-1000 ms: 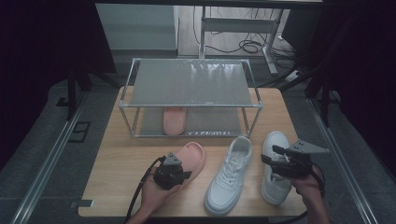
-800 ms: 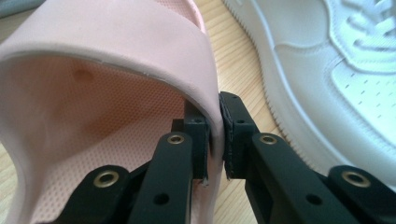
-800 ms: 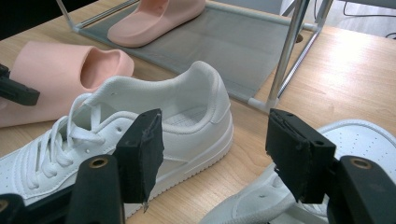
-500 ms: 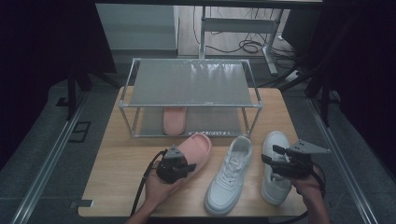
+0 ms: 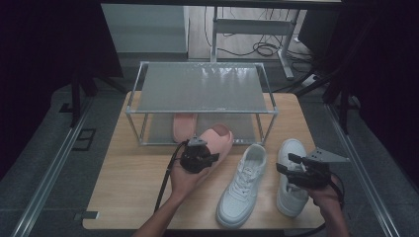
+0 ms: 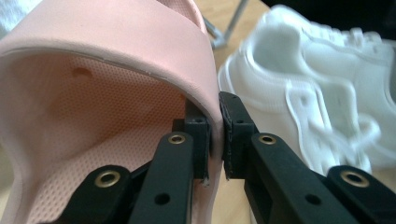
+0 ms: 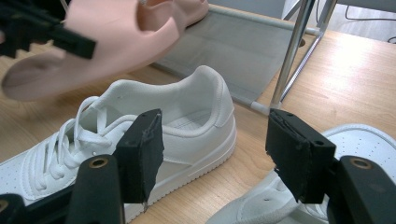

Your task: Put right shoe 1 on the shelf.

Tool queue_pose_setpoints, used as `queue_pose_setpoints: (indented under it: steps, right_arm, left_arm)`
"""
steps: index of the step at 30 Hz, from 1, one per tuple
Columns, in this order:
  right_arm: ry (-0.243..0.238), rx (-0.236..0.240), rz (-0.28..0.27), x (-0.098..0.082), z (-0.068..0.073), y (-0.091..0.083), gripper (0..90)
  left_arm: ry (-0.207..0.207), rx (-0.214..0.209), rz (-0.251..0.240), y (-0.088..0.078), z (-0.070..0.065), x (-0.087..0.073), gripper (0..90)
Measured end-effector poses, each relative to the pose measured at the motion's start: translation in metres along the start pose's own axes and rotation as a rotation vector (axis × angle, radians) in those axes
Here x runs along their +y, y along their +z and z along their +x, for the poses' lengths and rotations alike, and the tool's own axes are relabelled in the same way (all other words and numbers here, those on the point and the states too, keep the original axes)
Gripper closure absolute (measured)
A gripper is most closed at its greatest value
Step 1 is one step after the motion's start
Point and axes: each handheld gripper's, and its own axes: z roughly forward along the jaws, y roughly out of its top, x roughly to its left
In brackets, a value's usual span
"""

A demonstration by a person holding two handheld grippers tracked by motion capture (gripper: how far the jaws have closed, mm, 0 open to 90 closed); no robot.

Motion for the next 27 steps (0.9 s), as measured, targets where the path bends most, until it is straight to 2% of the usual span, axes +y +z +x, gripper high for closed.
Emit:
queue_pose_setpoints:
  steps: [2,8,9,13,15,16,18,19,22,23,27]
  right_arm:
    - [-0.002,0.001,0.0,0.0,0.0,-0.001,37.5]
    - [0.006,0.001,-0.005,0.0,-0.002,-0.002,37.6]
    - [0.005,0.002,-0.005,0.0,-0.002,-0.002,37.7]
    - [0.002,0.004,-0.003,0.0,-0.001,-0.002,37.7]
    - [0.003,0.004,-0.006,0.0,-0.001,-0.003,37.7]
    - [0.003,0.004,-0.006,0.0,-0.001,-0.003,37.7]
    - [0.004,0.003,-0.007,0.0,-0.002,-0.003,37.8]
    - [0.003,0.003,-0.006,0.0,-0.003,-0.002,37.8]
    - [0.004,0.004,-0.006,0.0,-0.003,-0.002,37.8]
    - [0.005,0.005,-0.008,0.0,-0.002,-0.002,37.8]
    - [0.005,0.007,-0.008,0.0,-0.002,-0.002,37.9]
  left_arm:
    - [-0.023,0.019,-0.015,0.011,0.001,0.008,83.0]
    - [-0.067,0.054,-0.056,0.027,0.002,0.015,82.9]
    - [-0.086,0.058,-0.073,0.033,0.002,0.018,82.9]
    - [-0.116,0.066,-0.076,0.043,0.004,0.021,82.9]
    - [-0.14,0.086,-0.084,0.052,0.008,0.021,82.9]
    - [-0.14,0.086,-0.084,0.052,0.008,0.021,82.8]
    - [-0.145,0.117,-0.09,0.056,0.011,0.022,82.9]
    - [-0.158,0.138,-0.108,0.06,0.012,0.022,83.2]
    - [-0.17,0.15,-0.116,0.064,0.014,0.024,83.2]
    - [-0.185,0.163,-0.122,0.068,0.017,0.025,83.2]
    - [-0.211,0.167,-0.125,0.074,0.02,0.026,83.1]
